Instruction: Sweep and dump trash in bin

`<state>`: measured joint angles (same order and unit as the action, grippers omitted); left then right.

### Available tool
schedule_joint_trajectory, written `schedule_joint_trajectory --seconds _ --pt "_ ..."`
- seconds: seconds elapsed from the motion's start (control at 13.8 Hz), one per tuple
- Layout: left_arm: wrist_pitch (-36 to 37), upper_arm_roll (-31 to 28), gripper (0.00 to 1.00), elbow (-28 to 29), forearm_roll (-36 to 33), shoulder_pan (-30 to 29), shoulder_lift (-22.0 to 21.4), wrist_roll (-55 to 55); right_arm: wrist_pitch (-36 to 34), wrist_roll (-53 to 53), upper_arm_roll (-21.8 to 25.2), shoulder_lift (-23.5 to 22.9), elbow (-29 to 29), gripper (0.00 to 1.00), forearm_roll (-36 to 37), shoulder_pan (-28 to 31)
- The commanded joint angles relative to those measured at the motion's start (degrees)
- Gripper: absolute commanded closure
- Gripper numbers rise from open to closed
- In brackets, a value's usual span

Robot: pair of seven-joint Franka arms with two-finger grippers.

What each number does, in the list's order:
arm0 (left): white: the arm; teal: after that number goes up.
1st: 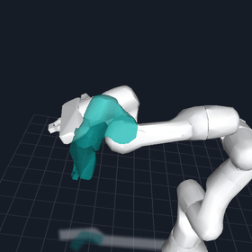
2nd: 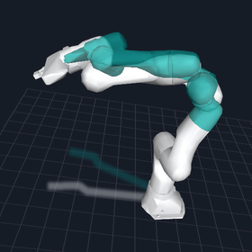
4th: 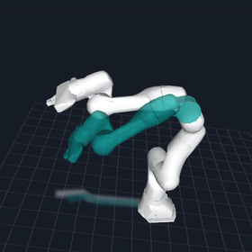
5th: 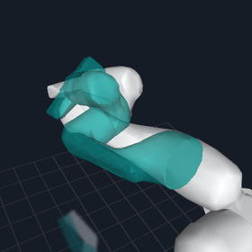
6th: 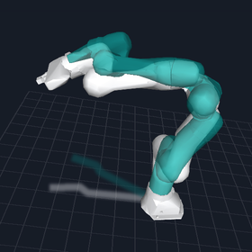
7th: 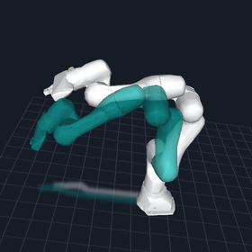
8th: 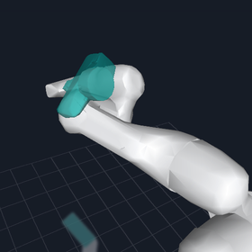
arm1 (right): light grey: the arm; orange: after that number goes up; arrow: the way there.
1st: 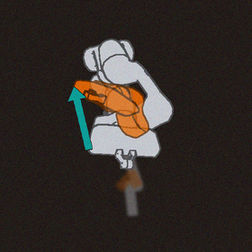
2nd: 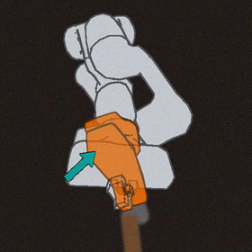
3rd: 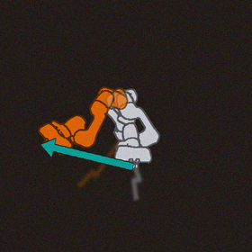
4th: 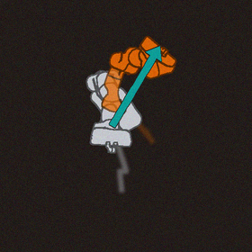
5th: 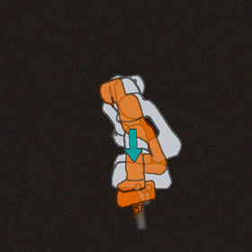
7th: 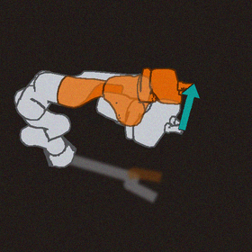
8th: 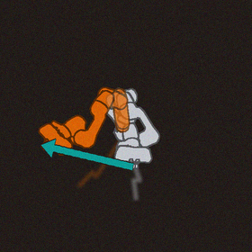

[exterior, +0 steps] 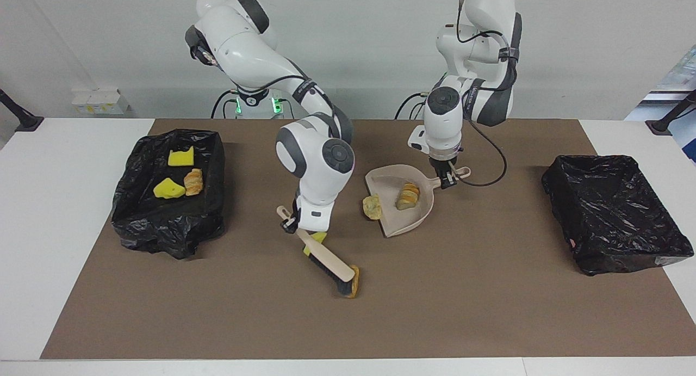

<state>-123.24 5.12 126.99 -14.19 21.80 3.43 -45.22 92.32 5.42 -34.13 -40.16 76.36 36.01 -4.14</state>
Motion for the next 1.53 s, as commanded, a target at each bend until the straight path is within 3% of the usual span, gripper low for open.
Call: schedule_joint_trajectory --seconds 0.0,0.29,0.58,0.73,1.02,1.24,1.45 --pt "0.5 0.2 1.00 2.1 1.0 0.1 -1.3 0.2 -1.6 2.1 -5.7 5.2 8.2 1.00 -3.1 2.8" --pt "0.5 0.2 1.00 2.1 0.9 0.1 -1.3 1.5 -2.4 0.6 -6.7 10.9 14.2 1.00 -13.0 3.3" --pt "1.5 0.2 1.00 2.1 0.9 0.1 -1.3 4.3 -2.3 -5.0 -6.6 13.7 12.5 1.00 -24.3 7.4" --pt "2.1 0.2 1.00 2.1 0.9 0.2 -1.5 6.3 -0.8 -11.0 -6.5 13.4 12.3 1.00 -24.3 10.0" --pt "2.5 0.2 1.00 2.1 0.9 0.2 -1.6 7.3 9.5 -25.6 -5.9 11.2 13.1 1.00 -22.1 10.0" --pt "2.5 0.2 1.00 2.1 0.9 0.2 -1.6 7.3 12.5 -31.4 -5.9 6.4 12.8 1.00 -17.5 6.2" --pt "2.7 0.2 1.00 2.1 0.9 0.2 -1.6 7.3 12.4 -31.5 -6.6 6.3 14.4 1.00 -18.5 3.4"
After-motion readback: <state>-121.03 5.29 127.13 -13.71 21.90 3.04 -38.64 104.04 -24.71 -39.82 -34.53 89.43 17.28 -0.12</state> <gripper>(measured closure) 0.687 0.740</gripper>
